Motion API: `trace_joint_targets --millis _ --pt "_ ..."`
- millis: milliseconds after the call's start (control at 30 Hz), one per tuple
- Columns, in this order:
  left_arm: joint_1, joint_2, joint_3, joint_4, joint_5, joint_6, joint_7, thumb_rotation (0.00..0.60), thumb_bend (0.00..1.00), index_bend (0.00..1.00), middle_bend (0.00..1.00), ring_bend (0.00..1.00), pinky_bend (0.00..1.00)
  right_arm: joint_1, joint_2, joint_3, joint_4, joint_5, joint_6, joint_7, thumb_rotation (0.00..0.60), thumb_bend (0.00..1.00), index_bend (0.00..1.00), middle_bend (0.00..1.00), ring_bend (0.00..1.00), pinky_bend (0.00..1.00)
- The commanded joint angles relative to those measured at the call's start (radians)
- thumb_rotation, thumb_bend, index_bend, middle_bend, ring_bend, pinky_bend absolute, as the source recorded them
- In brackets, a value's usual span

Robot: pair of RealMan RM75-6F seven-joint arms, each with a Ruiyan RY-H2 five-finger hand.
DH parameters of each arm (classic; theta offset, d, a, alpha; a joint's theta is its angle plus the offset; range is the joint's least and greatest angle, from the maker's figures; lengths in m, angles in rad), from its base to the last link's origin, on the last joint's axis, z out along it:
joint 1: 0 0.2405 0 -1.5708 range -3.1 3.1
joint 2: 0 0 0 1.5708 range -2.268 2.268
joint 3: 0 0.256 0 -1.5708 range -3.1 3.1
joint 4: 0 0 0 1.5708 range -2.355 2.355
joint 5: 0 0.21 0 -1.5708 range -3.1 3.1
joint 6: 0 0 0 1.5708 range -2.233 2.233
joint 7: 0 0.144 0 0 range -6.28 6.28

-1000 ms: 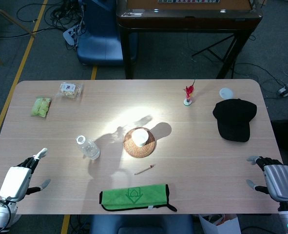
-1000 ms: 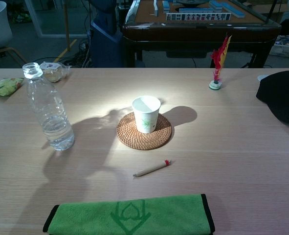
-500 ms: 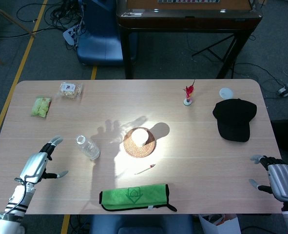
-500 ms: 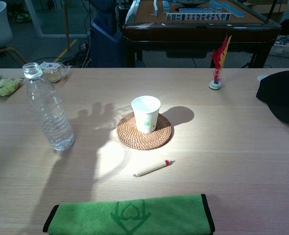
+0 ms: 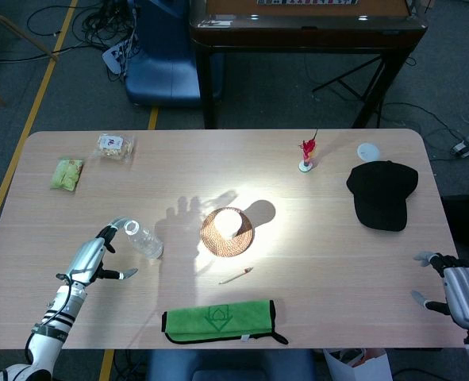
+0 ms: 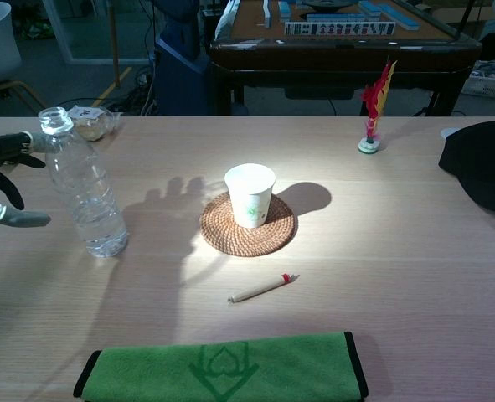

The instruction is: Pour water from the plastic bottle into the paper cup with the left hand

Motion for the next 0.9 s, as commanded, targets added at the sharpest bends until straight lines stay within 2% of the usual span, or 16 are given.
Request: trace_joint_targets --millis 33,433,900 --pt "-0.011 -0.012 -0.009 -0.004 -0.016 -0.012 -0.015 0.6 0.09 0.0 0.03 0.1 0.37 0.0 0.0 0.0 0.0 -0.001 -0.001 0.001 0.6 0.0 0.37 0.42 0.4 0.45" --pt "-0.071 -0.098 -0.046 0.019 -0.204 -0.069 0.066 0.6 0.09 0.0 0.03 0.1 0.37 0.0 -0.004 0.005 0.007 0.011 -0.005 -0.002 0.6 0.0 0.37 0.42 0.4 0.45" --pt "-0.105 -0.197 -0.077 0.074 -0.308 -0.06 0.093 0.6 0.08 0.0 0.04 0.11 0.37 0.001 -0.003 0.01 0.013 0.025 -0.013 0.004 0.6 0.0 0.37 0.42 0.4 0.45"
